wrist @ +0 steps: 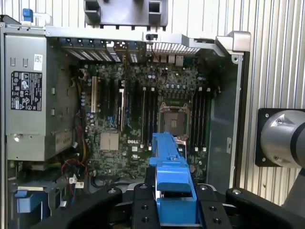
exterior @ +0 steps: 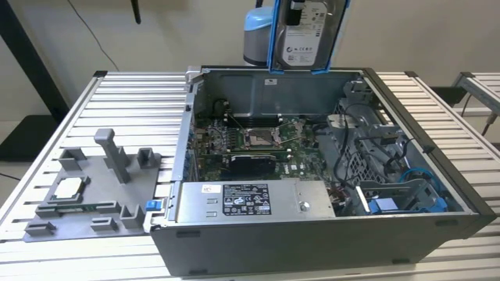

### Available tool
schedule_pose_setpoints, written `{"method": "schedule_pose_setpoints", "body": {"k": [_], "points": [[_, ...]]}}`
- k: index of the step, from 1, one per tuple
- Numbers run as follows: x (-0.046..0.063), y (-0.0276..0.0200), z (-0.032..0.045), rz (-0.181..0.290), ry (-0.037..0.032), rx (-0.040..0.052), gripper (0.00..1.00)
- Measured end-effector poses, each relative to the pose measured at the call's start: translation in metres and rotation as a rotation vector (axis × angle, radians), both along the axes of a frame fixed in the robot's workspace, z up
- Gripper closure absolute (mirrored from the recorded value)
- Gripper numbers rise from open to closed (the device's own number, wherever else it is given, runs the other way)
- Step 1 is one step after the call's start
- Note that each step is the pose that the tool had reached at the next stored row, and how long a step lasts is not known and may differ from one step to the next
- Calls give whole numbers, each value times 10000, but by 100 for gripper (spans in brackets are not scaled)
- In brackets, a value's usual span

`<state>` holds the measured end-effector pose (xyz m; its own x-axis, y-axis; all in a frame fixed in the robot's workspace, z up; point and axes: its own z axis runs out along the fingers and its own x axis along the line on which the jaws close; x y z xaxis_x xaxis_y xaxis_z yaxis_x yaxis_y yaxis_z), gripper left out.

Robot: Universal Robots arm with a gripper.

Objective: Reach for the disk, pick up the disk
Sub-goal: 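Pick up the disk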

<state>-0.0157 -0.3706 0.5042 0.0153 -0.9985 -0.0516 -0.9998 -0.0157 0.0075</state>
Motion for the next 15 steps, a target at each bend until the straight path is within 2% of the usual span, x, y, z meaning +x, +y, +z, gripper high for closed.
{"method": "schedule_pose_setpoints", "body": {"k": [15], "points": [[468, 0, -2, 0, 0, 0, 100]]}}
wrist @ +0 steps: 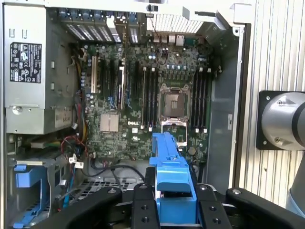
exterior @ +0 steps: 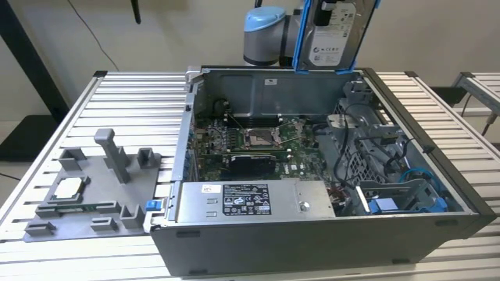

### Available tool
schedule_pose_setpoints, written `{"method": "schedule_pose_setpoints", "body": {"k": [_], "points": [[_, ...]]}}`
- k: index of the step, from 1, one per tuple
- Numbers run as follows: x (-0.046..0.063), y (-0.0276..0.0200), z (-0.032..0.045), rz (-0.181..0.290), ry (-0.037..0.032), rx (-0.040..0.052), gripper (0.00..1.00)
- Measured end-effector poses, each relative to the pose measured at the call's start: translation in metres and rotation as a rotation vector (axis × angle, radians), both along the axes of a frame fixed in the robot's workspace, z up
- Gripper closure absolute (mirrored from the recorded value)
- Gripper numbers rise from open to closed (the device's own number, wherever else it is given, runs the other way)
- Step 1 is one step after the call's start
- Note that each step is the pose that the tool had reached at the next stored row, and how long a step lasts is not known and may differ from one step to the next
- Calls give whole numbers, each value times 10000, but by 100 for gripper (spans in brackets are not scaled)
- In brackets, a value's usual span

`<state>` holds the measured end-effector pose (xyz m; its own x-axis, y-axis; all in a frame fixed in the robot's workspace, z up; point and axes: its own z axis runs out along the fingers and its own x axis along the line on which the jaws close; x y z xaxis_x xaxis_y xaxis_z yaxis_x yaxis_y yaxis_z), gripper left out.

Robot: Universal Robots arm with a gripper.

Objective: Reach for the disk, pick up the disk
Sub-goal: 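Pick up the disk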

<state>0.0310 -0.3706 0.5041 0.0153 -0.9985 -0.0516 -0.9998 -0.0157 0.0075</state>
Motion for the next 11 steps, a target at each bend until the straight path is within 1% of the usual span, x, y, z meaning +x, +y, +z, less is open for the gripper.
{"method": "schedule_pose_setpoints", "body": {"k": [11], "points": [[323, 0, -1, -1, 0, 1, 100]]}}
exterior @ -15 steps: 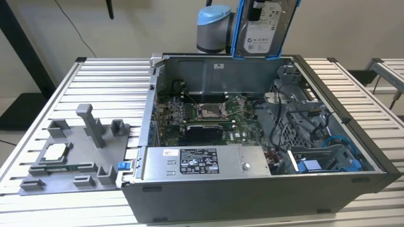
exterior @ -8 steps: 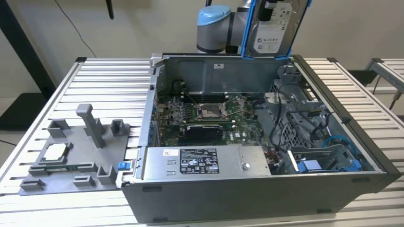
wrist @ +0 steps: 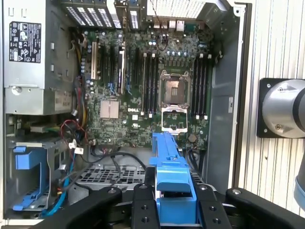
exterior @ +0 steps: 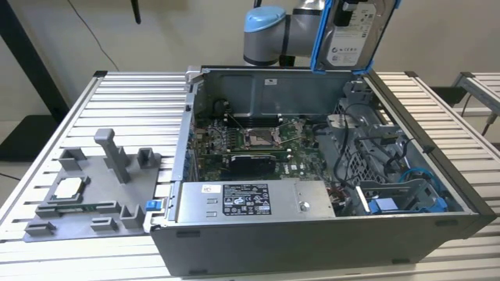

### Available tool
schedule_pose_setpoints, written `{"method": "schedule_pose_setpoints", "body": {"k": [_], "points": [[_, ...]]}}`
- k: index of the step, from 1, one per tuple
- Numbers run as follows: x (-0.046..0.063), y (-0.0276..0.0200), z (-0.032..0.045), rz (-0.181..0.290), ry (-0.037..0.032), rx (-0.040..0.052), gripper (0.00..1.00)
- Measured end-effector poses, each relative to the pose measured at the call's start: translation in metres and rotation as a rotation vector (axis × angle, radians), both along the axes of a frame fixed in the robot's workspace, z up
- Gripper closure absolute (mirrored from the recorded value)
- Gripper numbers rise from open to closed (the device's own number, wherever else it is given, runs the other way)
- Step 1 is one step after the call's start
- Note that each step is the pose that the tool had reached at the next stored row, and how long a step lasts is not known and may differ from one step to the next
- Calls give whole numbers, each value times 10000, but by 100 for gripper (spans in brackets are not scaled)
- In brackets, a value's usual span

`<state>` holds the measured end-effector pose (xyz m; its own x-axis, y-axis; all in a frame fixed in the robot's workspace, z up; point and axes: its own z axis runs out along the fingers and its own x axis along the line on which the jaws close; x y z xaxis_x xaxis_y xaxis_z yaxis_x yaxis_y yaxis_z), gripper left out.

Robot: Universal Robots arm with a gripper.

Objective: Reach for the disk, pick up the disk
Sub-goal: 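Pick up the disk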

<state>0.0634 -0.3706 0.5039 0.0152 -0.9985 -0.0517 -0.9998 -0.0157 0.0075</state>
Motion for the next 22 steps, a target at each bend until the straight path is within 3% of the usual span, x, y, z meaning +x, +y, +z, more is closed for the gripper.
{"method": "schedule_pose_setpoints", "body": {"k": [15, 22], "points": [[343, 0, -1, 0, 0, 0, 100], [371, 0, -1, 1, -1, -1, 100]]}}
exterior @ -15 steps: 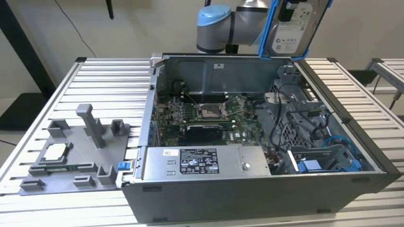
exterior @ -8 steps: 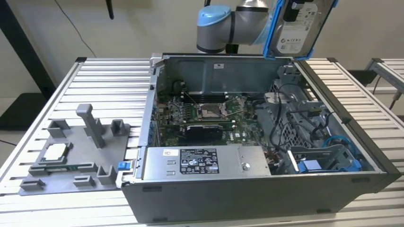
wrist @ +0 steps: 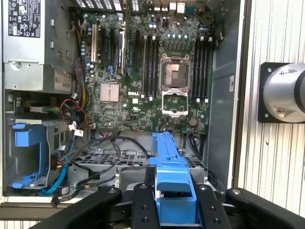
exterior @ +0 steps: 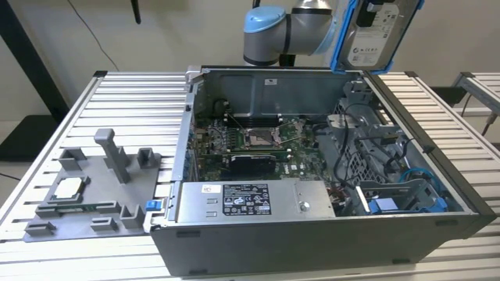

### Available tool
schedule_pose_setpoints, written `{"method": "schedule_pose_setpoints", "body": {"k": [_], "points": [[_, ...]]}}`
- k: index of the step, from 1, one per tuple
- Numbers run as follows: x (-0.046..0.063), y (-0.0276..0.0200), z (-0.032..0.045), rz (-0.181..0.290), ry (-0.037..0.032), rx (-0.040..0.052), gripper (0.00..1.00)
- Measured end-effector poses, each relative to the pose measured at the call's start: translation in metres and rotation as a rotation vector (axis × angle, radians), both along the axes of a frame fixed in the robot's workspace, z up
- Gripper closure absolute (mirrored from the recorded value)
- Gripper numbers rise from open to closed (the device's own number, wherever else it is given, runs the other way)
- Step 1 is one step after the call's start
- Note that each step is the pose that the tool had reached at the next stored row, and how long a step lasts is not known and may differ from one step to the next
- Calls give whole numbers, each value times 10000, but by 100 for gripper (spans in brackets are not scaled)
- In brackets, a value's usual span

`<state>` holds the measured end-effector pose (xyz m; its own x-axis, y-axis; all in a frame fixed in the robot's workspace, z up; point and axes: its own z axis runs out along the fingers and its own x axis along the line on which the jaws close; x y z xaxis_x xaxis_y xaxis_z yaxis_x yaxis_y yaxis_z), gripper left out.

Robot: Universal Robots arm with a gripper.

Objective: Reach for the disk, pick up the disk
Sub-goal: 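Pick up the disk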

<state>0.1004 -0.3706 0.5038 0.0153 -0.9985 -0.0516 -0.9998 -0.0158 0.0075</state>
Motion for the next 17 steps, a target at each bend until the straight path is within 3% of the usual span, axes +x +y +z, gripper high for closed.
{"method": "schedule_pose_setpoints", "body": {"k": [6, 10, 14, 17], "points": [[0, -6, -1, 0, 0, -5, 100], [0, -30, -1, 0, 0, -64, 100], [0, -92, -5, 0, 1, -252, 100], [0, -164, -15, 0, 0, -370, 100]]}}
